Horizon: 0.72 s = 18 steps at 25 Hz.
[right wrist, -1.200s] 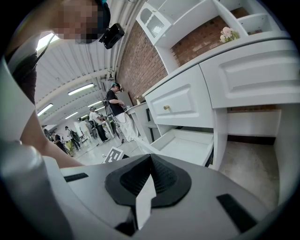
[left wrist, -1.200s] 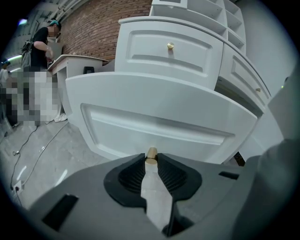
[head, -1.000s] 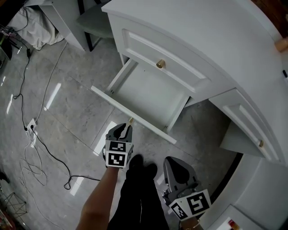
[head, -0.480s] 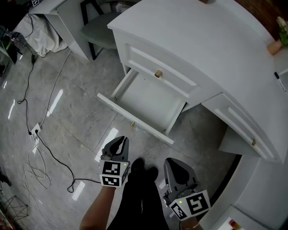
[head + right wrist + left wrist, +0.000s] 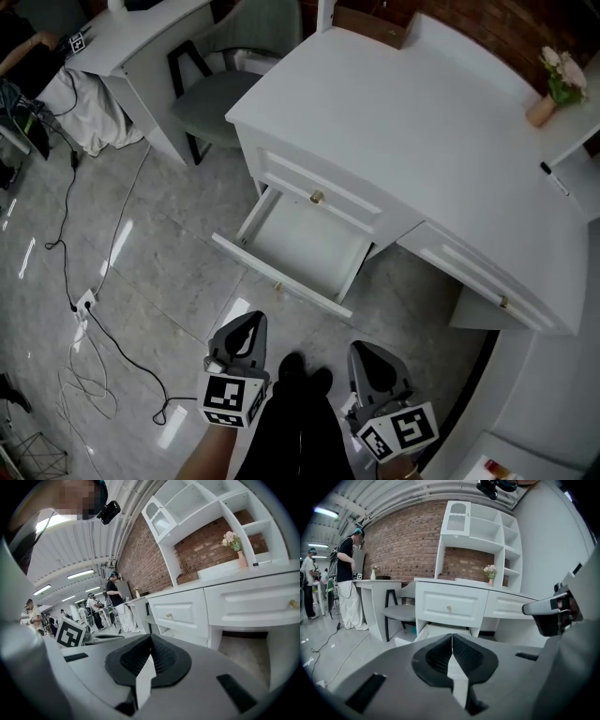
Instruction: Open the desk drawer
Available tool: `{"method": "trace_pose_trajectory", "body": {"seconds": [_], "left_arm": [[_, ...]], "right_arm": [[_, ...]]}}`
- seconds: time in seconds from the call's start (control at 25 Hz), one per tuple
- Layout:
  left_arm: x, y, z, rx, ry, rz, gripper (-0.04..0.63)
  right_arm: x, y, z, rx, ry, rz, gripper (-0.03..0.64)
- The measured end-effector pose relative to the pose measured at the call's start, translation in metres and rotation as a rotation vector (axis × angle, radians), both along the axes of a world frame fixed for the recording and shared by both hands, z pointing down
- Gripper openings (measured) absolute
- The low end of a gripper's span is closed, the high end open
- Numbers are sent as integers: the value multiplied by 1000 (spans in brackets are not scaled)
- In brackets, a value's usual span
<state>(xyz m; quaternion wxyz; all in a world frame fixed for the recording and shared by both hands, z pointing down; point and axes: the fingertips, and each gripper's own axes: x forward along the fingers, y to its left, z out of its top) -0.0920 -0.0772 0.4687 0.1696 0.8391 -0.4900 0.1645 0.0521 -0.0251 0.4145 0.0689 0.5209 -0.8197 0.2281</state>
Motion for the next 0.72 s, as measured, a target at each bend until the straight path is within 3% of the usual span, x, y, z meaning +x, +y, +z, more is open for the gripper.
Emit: {"method": "trace_pose_trajectory", "body": {"seconds": [0.4, 0.72], "left_arm": [[16, -12, -109, 119, 52, 35, 9], [25, -6, -160, 120, 34, 77, 9]], "right_arm": [[15, -10, -80, 106, -43, 54, 5], [39, -9, -133, 153, -18, 114, 5]]}}
